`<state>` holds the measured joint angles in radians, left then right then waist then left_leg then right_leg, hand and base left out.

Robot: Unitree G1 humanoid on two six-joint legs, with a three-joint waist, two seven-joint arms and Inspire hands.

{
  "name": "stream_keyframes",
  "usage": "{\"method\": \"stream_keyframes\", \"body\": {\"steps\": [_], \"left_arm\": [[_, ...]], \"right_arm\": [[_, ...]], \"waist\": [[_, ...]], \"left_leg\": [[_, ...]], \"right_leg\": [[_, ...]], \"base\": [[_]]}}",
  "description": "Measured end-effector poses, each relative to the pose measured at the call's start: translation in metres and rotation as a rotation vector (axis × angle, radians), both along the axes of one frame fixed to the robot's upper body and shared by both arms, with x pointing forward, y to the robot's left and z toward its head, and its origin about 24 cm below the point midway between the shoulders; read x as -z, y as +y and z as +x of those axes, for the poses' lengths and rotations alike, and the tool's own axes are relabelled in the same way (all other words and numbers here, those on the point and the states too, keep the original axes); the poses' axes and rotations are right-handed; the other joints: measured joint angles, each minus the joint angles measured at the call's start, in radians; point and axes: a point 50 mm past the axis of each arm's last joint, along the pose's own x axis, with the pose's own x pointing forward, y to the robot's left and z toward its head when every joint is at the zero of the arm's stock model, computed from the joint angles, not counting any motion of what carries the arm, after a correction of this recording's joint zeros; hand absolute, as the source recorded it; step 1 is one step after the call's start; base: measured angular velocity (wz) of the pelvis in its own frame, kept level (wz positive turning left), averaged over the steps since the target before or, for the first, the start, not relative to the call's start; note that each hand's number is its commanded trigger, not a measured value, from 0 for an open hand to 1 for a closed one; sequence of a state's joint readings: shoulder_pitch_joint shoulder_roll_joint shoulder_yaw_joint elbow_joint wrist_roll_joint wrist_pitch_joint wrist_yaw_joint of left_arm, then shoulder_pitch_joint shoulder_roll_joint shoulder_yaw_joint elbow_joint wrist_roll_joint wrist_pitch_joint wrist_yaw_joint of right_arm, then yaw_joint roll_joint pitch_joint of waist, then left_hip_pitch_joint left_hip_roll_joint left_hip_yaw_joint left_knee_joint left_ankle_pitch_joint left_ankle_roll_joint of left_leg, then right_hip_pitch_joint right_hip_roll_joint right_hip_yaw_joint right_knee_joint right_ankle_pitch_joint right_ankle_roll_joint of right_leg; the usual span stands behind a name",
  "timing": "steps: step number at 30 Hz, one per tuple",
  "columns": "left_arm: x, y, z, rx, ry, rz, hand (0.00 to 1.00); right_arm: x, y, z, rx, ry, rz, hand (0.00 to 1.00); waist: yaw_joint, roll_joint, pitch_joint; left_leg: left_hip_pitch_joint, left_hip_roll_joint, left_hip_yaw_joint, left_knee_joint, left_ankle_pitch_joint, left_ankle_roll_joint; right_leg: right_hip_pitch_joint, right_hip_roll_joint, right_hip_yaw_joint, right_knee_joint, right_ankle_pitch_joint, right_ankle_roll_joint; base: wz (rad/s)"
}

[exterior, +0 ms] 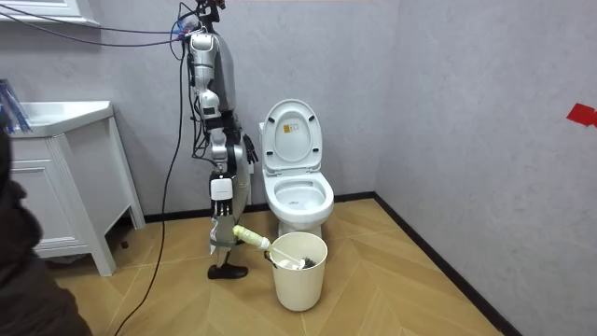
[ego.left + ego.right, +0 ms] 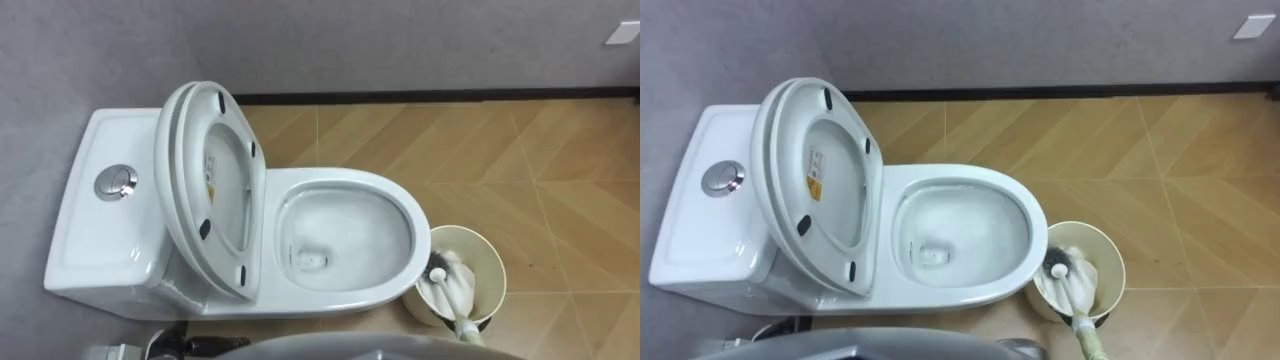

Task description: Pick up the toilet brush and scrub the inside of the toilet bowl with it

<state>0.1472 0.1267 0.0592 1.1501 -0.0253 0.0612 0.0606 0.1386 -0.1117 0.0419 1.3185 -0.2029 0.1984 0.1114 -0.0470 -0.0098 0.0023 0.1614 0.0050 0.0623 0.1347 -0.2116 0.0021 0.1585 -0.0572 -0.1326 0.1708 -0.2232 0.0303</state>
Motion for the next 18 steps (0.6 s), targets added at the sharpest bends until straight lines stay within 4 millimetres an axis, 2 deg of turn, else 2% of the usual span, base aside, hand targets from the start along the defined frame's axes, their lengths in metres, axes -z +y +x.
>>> {"method": "stream_keyframes", "body": {"steps": [12, 18], "left_arm": [[-0.001, 0.003, -0.003, -0.006, 0.002, 0.019, 0.00], [-0.002, 0.005, -0.004, 0.011, 0.007, 0.070, 0.00]], "right_arm": [[-0.001, -0.004, 0.000, -0.022, -0.001, -0.056, 0.00], [-0.003, -0.013, 0.016, -0.032, -0.086, -0.154, 0.00]], "waist": [[0.000, -0.006, 0.0000], [0.003, -0.005, 0.0004]], "left_leg": [[0.005, -0.001, 0.002, 0.000, 0.000, 0.000], [-0.002, -0.001, 0.002, 0.000, 0.000, 0.000]], "right_leg": [[0.006, -0.001, 0.000, 0.000, 0.000, 0.000], [-0.002, 0.000, 0.002, -0.001, 0.000, 0.000]], "base": [[0.00], [0.00]]}}
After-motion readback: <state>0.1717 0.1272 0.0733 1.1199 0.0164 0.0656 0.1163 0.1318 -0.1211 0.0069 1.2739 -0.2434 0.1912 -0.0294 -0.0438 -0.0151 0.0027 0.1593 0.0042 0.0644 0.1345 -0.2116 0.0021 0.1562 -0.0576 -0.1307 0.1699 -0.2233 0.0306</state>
